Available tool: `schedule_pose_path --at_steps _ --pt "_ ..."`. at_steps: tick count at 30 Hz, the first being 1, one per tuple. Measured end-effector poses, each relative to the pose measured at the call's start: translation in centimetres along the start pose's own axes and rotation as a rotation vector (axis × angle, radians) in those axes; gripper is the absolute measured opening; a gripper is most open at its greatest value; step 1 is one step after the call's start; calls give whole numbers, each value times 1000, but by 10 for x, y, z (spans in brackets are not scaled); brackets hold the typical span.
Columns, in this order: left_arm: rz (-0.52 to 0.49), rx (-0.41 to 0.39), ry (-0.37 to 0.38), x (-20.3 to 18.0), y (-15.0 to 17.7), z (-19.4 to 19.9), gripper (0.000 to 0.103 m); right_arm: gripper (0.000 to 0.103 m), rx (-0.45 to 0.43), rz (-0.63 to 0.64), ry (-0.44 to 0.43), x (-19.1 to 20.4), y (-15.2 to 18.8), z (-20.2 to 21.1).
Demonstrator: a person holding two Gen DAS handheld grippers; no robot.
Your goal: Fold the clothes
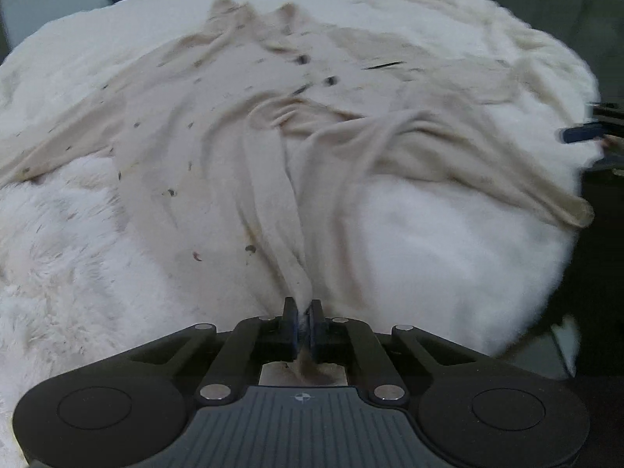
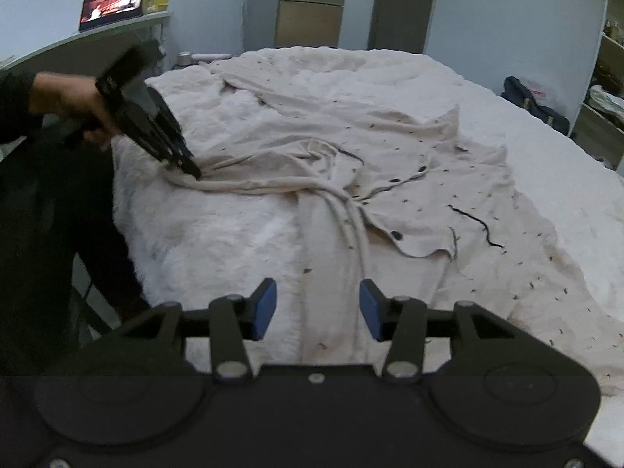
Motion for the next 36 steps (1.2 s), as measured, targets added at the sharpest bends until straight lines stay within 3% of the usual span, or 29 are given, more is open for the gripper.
schedule_pose_path --at_steps 4,7,11,13,15,17,20,24,26,27,28,30,33,36 --pt "-175 10 -19 2 34 40 4 46 -9 -32 -18 -1 -1 0" --pt "-260 107 -59 19 68 45 4 46 -7 -35 -15 0 -4 -1" --pt "-171 104 -118 46 74 50 6 47 6 2 12 3 -16 -10" --pt "-137 9 -73 36 56 62 19 50 19 18 30 4 -20 -15" --pt "-146 -55 -52 20 42 65 63 51 57 76 79 5 -24 -27" --pt "-208 -118 -57 -9 25 58 67 53 86 124 109 4 -24 -42" --pt "-342 -96 -125 -48 11 18 66 53 130 157 133 -2 -22 -65" --pt "-465 -95 -232 -79 -3 -31 45 52 156 120 101 -15 -18 -90" --pt "-508 -101 -293 -81 -7 -49 40 49 169 104 81 -18 -17 -100" --pt "-527 -103 -313 -82 -9 -57 36 40 176 96 71 -20 -16 -104" --pt "-531 -105 -316 -82 -10 -62 34 26 183 88 60 -21 -16 -109" --pt "-514 -108 -295 -83 -9 -62 16 2 178 107 38 -17 -16 -111" --pt "-463 -116 -231 -77 -6 -44 5 2 112 160 -29 6 -20 -88" --pt "-376 -116 -142 -66 -1 -23 4 2 89 212 -111 34 -16 -63"
Point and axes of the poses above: each gripper's, at about its wrist camera, not at the fingertips, and z roughly against the way its jaws point, x to its left, y to its underside, the point moved 10 cm from there along -z, roughly the way its jaws point, and after that the axes turned 10 degrees about x, right-handed, at the moved point
